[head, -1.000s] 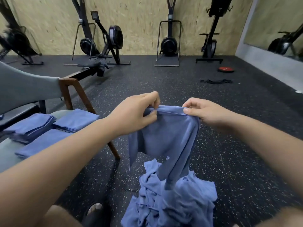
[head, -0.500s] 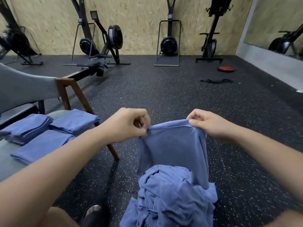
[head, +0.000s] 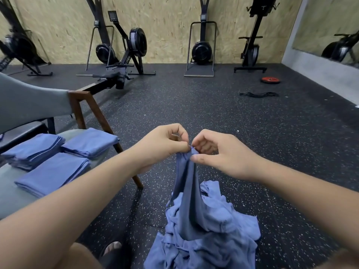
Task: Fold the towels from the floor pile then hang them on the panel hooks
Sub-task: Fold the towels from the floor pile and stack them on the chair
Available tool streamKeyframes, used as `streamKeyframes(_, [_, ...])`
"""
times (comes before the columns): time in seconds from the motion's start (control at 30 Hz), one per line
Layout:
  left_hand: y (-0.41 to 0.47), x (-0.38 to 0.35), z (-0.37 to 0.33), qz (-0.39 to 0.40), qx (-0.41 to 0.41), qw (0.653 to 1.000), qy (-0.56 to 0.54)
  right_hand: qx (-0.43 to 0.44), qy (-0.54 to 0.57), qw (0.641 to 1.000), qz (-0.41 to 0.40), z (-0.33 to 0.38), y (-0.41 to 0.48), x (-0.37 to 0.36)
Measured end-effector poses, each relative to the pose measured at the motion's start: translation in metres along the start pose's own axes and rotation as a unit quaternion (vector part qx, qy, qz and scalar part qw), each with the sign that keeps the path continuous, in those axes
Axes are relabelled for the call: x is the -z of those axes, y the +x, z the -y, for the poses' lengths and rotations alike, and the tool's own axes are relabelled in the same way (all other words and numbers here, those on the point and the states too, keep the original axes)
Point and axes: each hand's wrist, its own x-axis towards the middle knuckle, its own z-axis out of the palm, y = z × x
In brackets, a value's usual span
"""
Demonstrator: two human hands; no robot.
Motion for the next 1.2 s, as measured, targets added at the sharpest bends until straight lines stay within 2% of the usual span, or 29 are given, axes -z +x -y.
streamKeyframes(0.17, [-0.001,-0.005,-0.002,-0.006,-0.026,0.999,-0.034,0.026,0.001,0.998,-0.059,0.004,0.003,-0.004])
streamKeyframes(0.33, [-0.003,-0.006,0.003,0.04,-0.058,0.995,-0.077,0.028,0.032,0.995,-0.095,0.003,0.006,0.001])
streamKeyframes(0.57, [0.007,0.0,0.018,-0.001,-0.066,0.998,-0.018,0.029,0.048,0.992,-0.116,-0.007,0.009,0.014])
streamKeyframes(0.7, [0.012,0.01,0.025,-0.017,-0.072,0.994,0.083,0.023,0.066,0.988,-0.14,-0.01,0.008,0.025])
streamKeyframes(0.87, [0.02,0.023,0.038,-0.056,-0.069,0.97,0.228,0.013,0.059,0.982,-0.179,-0.016,0.005,0.038])
streamKeyframes(1.07, [0.024,0.046,0.055,-0.083,-0.032,0.961,0.261,0.009,0.09,0.968,-0.235,-0.028,0.006,0.06])
streamKeyframes(1.2, [0.023,0.061,0.063,-0.103,-0.018,0.969,0.223,-0.004,0.117,0.955,-0.273,-0.039,0.007,0.075])
